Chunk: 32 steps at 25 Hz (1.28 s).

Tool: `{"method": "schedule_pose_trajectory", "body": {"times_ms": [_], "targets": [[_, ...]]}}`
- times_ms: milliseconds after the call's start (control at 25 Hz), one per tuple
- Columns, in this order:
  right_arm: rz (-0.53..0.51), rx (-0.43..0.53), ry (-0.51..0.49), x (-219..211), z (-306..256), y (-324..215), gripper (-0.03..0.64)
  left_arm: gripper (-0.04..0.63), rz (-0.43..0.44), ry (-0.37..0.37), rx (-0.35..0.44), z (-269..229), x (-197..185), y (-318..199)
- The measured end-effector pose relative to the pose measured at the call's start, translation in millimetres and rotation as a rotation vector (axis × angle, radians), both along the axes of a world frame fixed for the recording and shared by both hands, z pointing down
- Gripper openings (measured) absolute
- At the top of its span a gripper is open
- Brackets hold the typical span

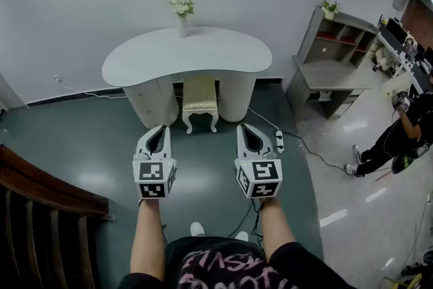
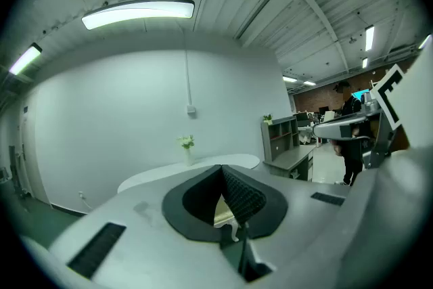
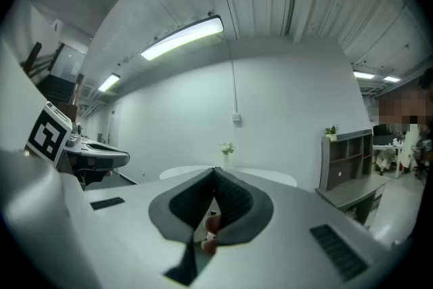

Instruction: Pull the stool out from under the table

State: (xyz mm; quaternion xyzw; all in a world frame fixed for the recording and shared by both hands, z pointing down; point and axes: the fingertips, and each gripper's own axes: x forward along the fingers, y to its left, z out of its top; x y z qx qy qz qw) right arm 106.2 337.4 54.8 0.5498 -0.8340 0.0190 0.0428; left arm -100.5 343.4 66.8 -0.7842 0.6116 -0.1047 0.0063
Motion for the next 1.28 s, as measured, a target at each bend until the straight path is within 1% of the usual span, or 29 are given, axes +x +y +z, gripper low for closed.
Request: {"method": "schedule_pose_trajectory", "body": {"times_ms": [200, 440, 600, 840, 960, 1080, 1280], "targets": [[0.002, -0.002, 0.007, -4, 2, -5, 0.061, 0.012, 0.007, 0.0, -0.001, 2, -2, -4], [0.016, -0.003, 0.015, -11, 0, -11, 0.061, 0.012, 0.009, 0.008, -0.004, 2, -11, -11], [0.021, 0.005, 0.015, -21, 0, -11, 0.061, 0.012, 0.017, 0.001, -0.008, 3, -19, -11], [0.039, 0.008, 0.026, -43, 6, -6, 0.061, 0.012, 0.051, 0.006, -0.022, 17, -37, -8], [0.044, 0.004, 0.022, -53, 6, -3, 0.061, 0.012, 0.067, 0.009, -0.018, 15, -45, -8], [0.052, -0.002, 0.038, -60, 6, -3, 0.061, 0.012, 0.071, 0.017, -0.026, 15, -52, -11], [0.075, -0.014, 0.043, -53, 14, 0, 0.061, 0.012, 0.112, 0.003, -0.06, 31, -43, -10]]}}
